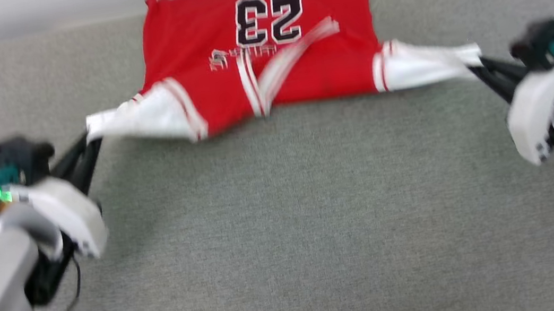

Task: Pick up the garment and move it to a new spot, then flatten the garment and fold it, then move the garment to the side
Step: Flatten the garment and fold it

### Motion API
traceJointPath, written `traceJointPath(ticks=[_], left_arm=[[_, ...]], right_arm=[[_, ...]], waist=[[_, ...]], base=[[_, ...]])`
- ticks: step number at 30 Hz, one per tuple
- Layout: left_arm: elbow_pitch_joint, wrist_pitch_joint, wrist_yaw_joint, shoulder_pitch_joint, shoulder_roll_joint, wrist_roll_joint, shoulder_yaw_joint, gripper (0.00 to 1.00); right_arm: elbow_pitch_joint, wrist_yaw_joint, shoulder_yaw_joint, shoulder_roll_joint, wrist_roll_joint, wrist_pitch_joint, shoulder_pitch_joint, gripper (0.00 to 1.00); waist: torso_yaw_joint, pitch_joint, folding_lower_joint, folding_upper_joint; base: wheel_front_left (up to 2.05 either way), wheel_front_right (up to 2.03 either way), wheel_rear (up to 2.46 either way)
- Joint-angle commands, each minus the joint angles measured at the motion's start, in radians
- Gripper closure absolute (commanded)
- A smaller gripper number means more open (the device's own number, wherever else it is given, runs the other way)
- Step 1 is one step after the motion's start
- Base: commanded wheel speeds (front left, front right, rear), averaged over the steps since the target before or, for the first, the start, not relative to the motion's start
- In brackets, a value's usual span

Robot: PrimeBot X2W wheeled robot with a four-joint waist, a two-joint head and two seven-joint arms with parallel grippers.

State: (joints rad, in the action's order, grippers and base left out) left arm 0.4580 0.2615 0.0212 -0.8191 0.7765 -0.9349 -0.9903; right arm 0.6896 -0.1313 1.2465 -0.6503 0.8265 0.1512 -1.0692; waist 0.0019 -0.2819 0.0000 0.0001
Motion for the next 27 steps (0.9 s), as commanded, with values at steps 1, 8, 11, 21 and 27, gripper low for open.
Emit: traceJointPath(ticks=[1, 8, 11, 21, 27], left_arm=[[-0.026, 0.005, -0.020, 0.061, 0.010, -0.014, 0.016, 1.00], [-0.136, 0.005, -0.120, 0.309, 0.070, -0.046, 0.059, 1.00], [-0.160, 0.005, -0.152, 0.393, 0.096, -0.053, 0.075, 1.00], [-0.280, 0.004, -0.246, 0.689, 0.131, -0.100, 0.105, 1.00], [-0.304, 0.003, -0.275, 0.762, 0.128, -0.083, 0.085, 1.00]], right_arm=[[-0.004, 0.001, -0.010, -0.020, 0.022, 0.014, 0.051, 1.00], [-0.049, 0.001, -0.028, -0.098, 0.071, 0.021, 0.247, 1.00], [-0.067, 0.001, -0.046, -0.124, 0.083, 0.023, 0.327, 1.00], [-0.146, 0.001, -0.107, -0.202, 0.034, -0.013, 0.598, 1.00], [-0.225, 0.001, -0.196, -0.217, 0.033, -0.119, 0.767, 1.00]], waist=[[-0.001, 0.045, 0.0000, -0.0001], [-0.011, 0.121, 0.0000, -0.0001], [-0.015, 0.146, 0.0000, -0.0001], [-0.012, 0.217, 0.0000, -0.0001], [-0.006, 0.225, 0.0000, -0.0001]], base=[[0.00, 0.00, 0.00], [0.00, 0.00, 0.00], [0.00, 0.00, 0.00], [0.00, 0.00, 0.00], [0.00, 0.00, 0.00]])
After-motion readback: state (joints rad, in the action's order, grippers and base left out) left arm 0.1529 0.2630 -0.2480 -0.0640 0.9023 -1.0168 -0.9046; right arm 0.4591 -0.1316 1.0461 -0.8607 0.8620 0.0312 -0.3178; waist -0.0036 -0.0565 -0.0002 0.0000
